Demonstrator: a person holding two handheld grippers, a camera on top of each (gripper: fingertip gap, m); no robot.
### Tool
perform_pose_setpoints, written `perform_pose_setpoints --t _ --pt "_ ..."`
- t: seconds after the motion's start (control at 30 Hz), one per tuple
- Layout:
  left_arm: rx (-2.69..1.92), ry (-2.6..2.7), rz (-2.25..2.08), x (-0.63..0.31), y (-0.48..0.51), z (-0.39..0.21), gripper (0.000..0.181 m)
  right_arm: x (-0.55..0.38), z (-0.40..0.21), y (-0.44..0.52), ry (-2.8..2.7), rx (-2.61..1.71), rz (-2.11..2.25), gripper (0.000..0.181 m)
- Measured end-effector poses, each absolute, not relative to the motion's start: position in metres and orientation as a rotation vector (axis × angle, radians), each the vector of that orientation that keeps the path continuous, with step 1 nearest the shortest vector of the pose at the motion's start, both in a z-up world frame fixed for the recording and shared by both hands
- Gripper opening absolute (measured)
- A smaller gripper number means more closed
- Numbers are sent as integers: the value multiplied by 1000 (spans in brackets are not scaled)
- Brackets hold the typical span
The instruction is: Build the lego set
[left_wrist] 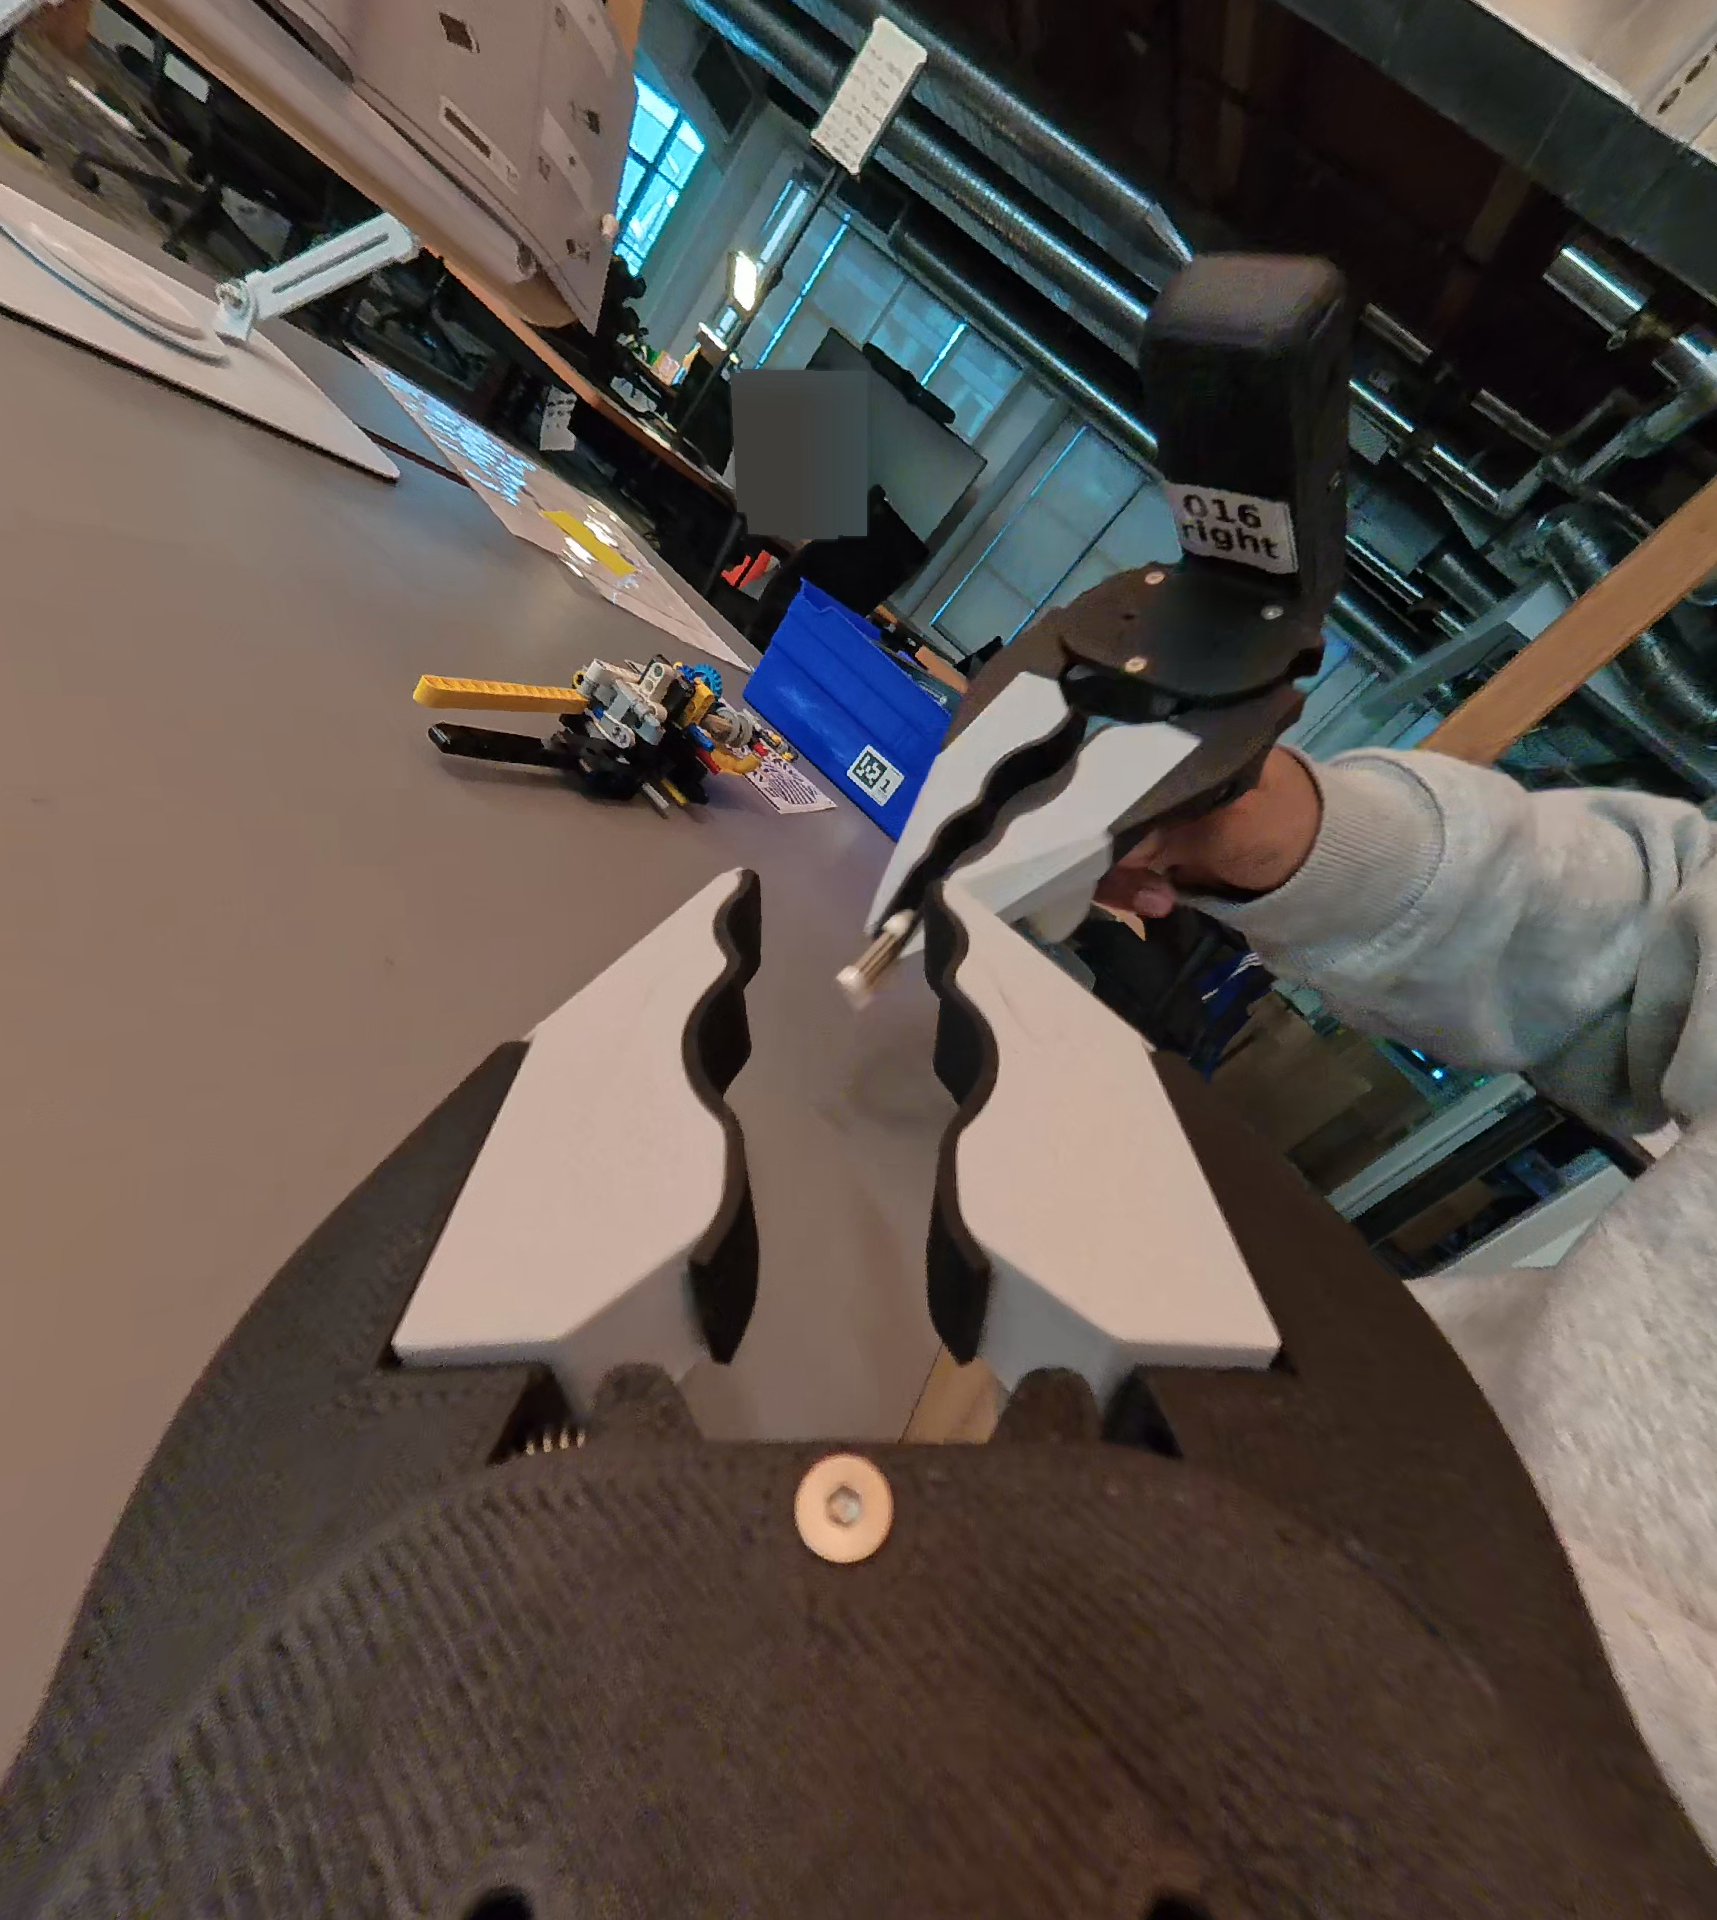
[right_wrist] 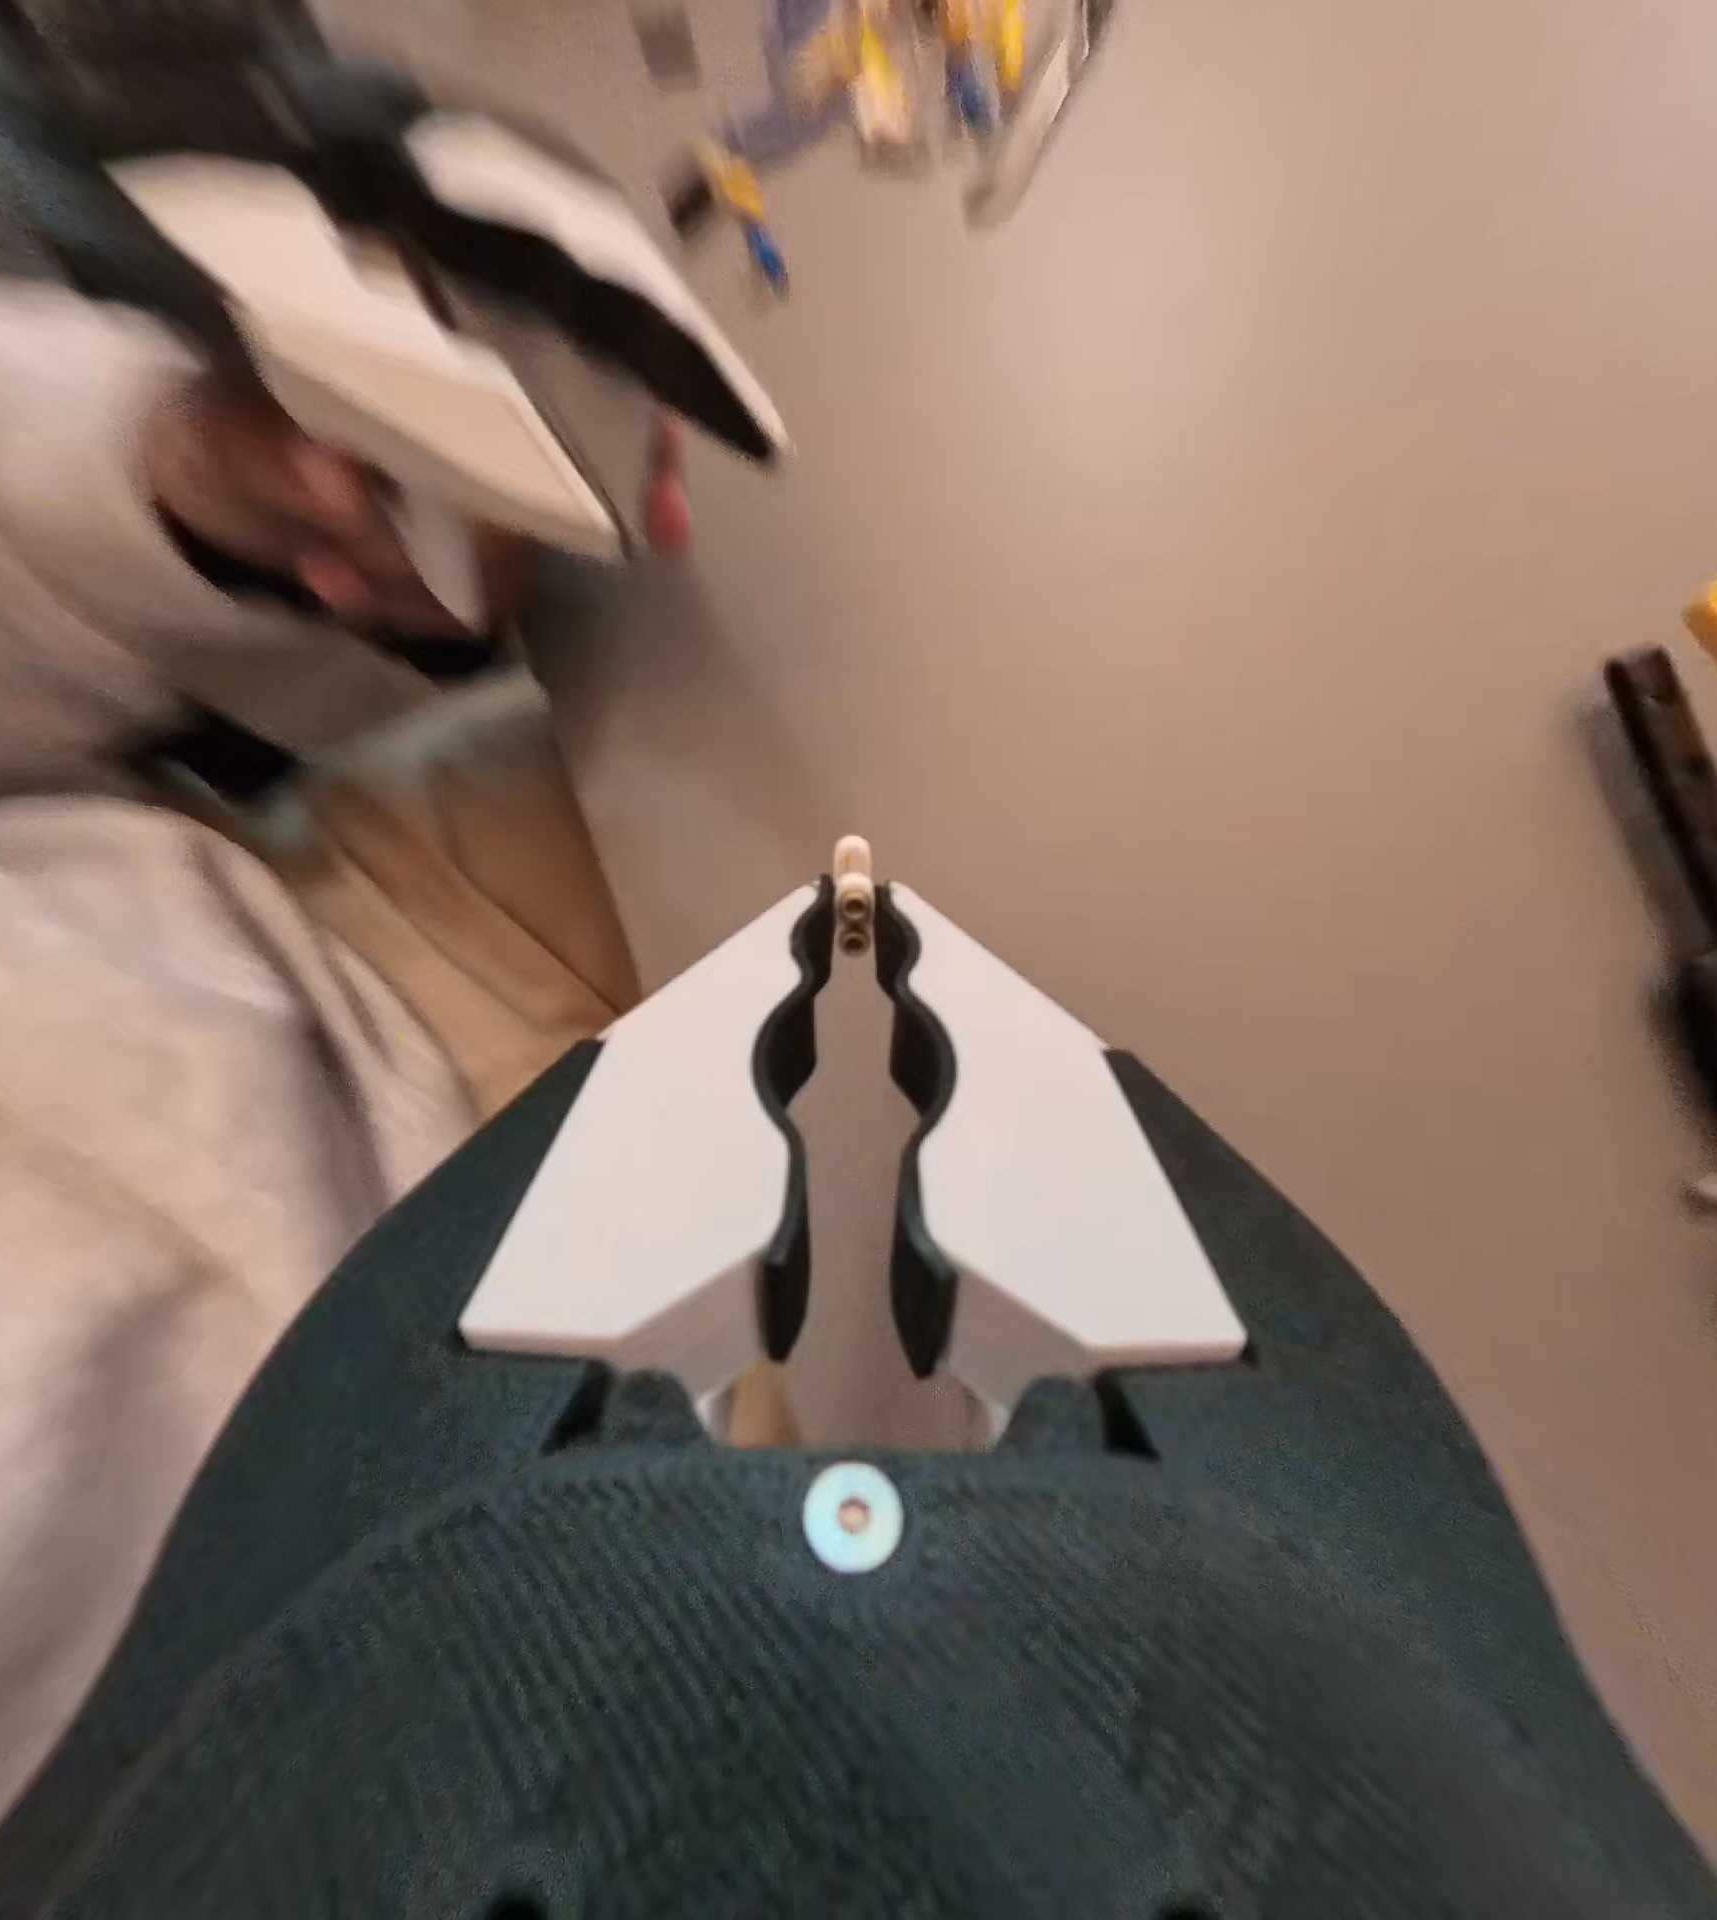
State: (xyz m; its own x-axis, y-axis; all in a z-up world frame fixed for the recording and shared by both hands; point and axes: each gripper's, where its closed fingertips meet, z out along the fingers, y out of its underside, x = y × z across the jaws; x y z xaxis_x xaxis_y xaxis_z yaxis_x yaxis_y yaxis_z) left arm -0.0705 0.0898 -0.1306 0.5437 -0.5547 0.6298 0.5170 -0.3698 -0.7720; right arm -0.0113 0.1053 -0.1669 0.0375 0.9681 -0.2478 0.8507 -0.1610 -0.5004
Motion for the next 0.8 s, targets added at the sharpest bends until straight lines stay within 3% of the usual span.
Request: perform_pose_setpoints --t 0.03,0.2,0.4,0.6,0.8 --pt "-1590 40 -1112 -70 89 -130 30 -20 -153 100 -1765 -2095 976 6" --pt "-1527 154 -1071 -55 79 -116 30 -41 -102 69 -1310 -1955 1675 6" --pt "-1370 250 -974 -51 63 -90 37 -39 -72 79 -955 -1682 1787 5" --pt "-1342 323 -538 -48 62 -84 57 -37 -58 97 -480 -1539 1954 5" --pt "-1391 327 -292 -53 70 -91 65 -58 -70 79 -356 -1582 2073 5"
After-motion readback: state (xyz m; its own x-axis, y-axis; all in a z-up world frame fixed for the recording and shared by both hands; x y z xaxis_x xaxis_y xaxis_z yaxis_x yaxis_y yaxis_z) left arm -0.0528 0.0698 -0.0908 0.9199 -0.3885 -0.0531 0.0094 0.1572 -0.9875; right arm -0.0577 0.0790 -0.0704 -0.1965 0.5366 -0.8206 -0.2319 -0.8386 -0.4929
